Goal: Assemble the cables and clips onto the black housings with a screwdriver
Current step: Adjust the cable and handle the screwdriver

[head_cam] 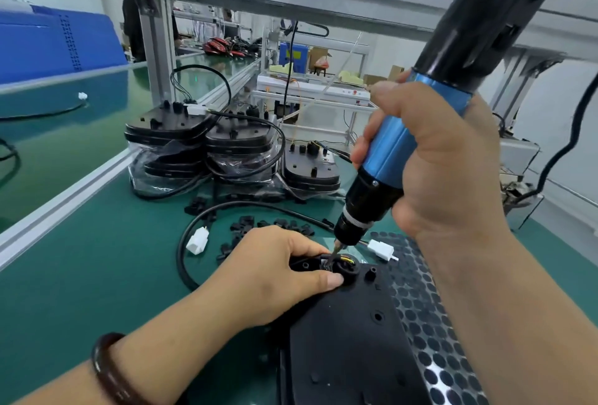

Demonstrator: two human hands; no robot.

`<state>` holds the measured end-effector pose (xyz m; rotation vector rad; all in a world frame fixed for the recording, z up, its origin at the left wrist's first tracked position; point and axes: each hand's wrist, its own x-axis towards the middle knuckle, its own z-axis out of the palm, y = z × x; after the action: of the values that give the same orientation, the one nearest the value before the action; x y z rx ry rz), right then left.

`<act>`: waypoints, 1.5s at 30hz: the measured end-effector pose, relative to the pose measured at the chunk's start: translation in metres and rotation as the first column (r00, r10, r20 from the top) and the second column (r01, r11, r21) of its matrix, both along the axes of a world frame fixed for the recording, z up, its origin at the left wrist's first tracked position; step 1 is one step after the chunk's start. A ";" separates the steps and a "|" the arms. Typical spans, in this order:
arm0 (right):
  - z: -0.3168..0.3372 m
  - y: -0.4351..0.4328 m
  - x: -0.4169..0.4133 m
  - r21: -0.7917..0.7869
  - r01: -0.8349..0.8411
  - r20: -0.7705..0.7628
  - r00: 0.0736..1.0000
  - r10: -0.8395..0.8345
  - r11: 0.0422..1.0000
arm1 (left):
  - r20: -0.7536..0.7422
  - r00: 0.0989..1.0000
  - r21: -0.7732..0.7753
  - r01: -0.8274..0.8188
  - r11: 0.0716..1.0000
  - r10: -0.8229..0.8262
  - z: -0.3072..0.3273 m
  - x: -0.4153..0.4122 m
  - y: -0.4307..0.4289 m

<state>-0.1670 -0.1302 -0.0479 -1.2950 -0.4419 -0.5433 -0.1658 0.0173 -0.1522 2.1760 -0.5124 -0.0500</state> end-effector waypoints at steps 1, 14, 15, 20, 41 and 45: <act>0.000 0.000 0.000 -0.006 0.001 0.002 1.000 -0.001 1.000 | -0.009 1.000 -0.007 0.004 1.000 -0.004 -0.001 0.000 0.000; 0.002 0.007 0.004 -0.110 -0.043 0.043 0.998 0.048 0.993 | 0.016 1.000 -0.030 0.007 1.000 -0.006 0.000 0.000 0.001; 0.002 0.008 0.005 -0.122 -0.053 0.049 0.997 0.059 0.991 | 0.020 1.000 -0.029 -0.002 1.000 0.002 0.000 0.000 0.000; 0.001 0.010 0.005 -0.134 -0.151 0.039 0.987 0.158 0.979 | -0.040 0.999 -0.042 0.032 0.999 -0.034 0.001 0.000 0.001; 0.071 -0.080 -0.011 0.222 0.096 -0.024 0.995 -0.093 0.970 | -0.010 1.000 -0.007 -0.008 1.000 0.008 0.003 0.002 -0.002; 0.084 -0.141 -0.020 0.040 0.217 -0.308 0.931 -0.195 0.975 | -0.033 0.999 0.019 0.021 1.000 -0.020 0.007 0.006 0.008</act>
<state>-0.1873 -0.2716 0.0358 -1.3349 -0.0292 -0.5192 -0.1593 0.0249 -0.1454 2.1850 -0.5170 -0.1023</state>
